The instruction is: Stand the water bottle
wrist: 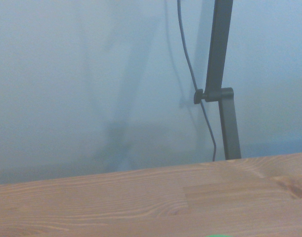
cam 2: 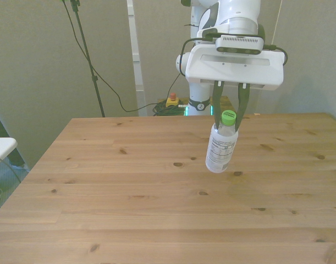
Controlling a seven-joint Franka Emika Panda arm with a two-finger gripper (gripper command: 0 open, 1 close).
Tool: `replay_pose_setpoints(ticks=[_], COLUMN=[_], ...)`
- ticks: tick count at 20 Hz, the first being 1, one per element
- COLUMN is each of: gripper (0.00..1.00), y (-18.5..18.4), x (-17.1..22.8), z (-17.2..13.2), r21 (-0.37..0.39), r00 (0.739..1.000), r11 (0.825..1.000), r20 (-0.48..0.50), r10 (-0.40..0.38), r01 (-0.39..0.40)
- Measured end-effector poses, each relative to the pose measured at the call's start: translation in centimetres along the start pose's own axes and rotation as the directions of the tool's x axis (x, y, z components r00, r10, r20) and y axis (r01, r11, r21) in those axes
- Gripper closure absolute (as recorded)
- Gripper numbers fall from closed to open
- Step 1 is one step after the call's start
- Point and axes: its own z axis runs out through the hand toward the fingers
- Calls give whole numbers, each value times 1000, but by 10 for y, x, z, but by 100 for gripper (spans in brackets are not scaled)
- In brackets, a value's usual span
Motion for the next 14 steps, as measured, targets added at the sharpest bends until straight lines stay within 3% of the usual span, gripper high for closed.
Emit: replay_pose_setpoints(ticks=[8, 14], gripper=[100, 100], y=[5, 4], x=[-8, 5], z=[5, 22], r21=[107, 174], r00=[997, 992], r11=[994, 985], r20=[-76, -125], r10=[-9, 32], r01=[17, -10])
